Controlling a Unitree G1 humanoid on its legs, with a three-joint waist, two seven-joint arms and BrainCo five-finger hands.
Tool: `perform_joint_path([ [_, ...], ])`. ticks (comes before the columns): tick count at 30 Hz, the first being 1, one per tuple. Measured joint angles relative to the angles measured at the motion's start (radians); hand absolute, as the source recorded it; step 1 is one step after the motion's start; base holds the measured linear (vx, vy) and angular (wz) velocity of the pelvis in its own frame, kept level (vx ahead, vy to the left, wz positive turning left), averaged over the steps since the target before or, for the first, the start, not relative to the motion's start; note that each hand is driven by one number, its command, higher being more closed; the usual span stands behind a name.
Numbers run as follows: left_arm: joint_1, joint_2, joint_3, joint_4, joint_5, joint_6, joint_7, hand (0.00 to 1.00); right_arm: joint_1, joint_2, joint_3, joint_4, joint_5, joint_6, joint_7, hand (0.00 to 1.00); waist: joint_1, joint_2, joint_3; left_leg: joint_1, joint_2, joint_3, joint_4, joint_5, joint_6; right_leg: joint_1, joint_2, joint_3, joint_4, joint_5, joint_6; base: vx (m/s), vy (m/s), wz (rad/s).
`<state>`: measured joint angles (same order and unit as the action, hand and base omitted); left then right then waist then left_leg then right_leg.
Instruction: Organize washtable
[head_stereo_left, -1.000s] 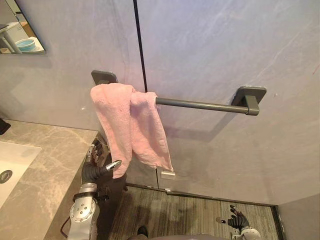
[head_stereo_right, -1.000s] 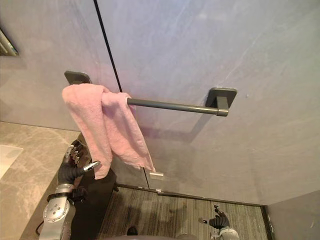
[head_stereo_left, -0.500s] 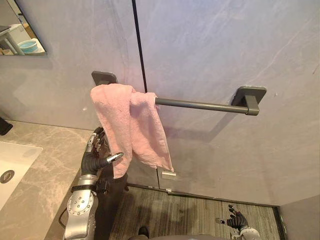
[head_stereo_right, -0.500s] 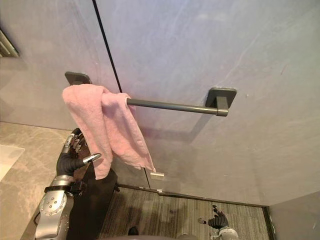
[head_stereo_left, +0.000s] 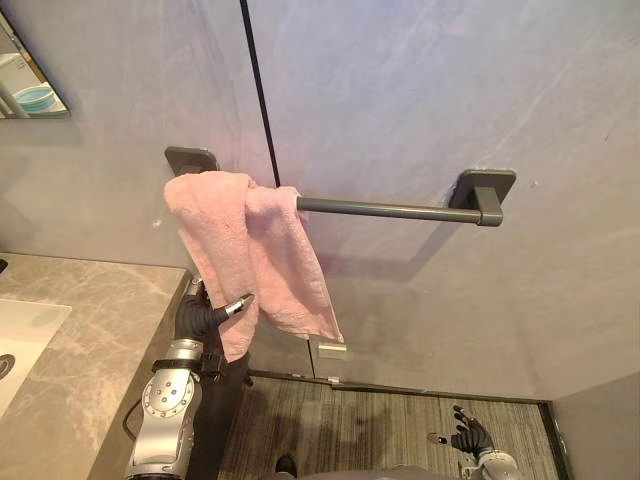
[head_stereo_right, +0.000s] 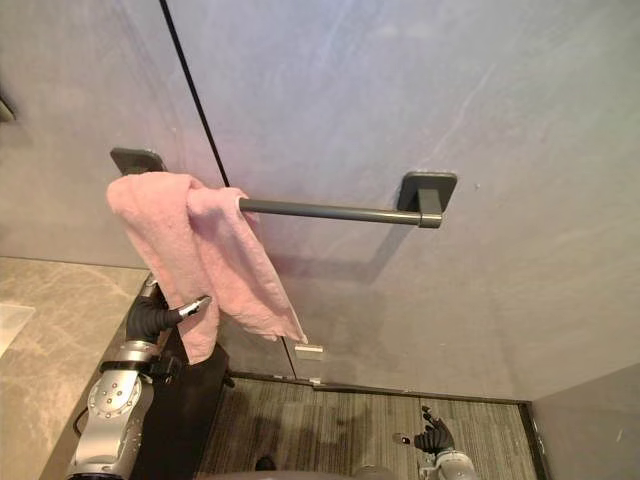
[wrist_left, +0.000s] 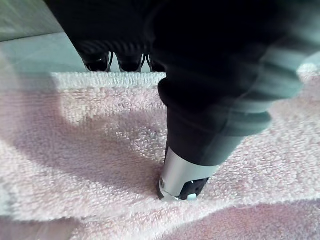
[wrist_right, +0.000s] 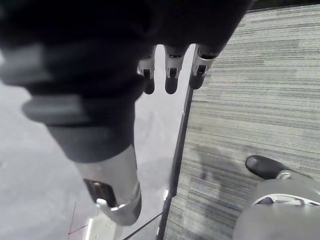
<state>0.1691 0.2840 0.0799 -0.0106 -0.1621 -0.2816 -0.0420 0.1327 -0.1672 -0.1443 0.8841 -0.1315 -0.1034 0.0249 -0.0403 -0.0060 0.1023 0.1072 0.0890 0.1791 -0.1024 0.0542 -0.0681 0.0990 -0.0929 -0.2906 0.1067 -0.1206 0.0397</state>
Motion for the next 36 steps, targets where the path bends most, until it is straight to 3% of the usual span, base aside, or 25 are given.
perform_joint_path([
  [14,-0.029,0.000,0.000,0.023,0.007,0.000,0.002,1.00,-0.008,-0.001,0.010,-0.094,0.001,-0.005,0.001,0.00,-0.001,0.000,0.000,-0.002,0.001,0.014,0.000,0.000,0.000,-0.001,0.004,0.017,-0.025,0.017,0.003,0.00,0.001,-0.03],
  [19,-0.030,0.000,0.000,0.022,0.007,0.000,0.003,1.00,0.006,-0.012,0.045,-0.286,0.003,-0.010,0.001,0.00,-0.002,0.000,0.000,-0.004,0.001,0.014,0.000,0.000,0.000,-0.002,0.005,0.020,-0.028,0.017,0.003,0.00,0.001,-0.01],
  [26,-0.006,-0.008,0.000,-0.021,0.018,-0.008,0.023,1.00,0.064,-0.026,0.092,-0.656,0.056,-0.087,0.043,0.00,-0.001,-0.003,0.000,-0.010,0.001,0.032,0.007,-0.001,0.001,-0.015,0.006,0.044,-0.039,0.032,0.003,0.00,0.010,-0.09],
  [36,0.010,-0.030,-0.001,-0.043,0.018,-0.009,0.023,1.00,0.101,-0.086,0.158,-0.871,0.164,-0.108,0.109,0.00,-0.001,-0.003,0.000,-0.007,0.001,0.043,0.007,-0.005,0.005,-0.017,0.006,0.056,-0.041,0.038,0.006,-0.01,0.005,-0.03],
])
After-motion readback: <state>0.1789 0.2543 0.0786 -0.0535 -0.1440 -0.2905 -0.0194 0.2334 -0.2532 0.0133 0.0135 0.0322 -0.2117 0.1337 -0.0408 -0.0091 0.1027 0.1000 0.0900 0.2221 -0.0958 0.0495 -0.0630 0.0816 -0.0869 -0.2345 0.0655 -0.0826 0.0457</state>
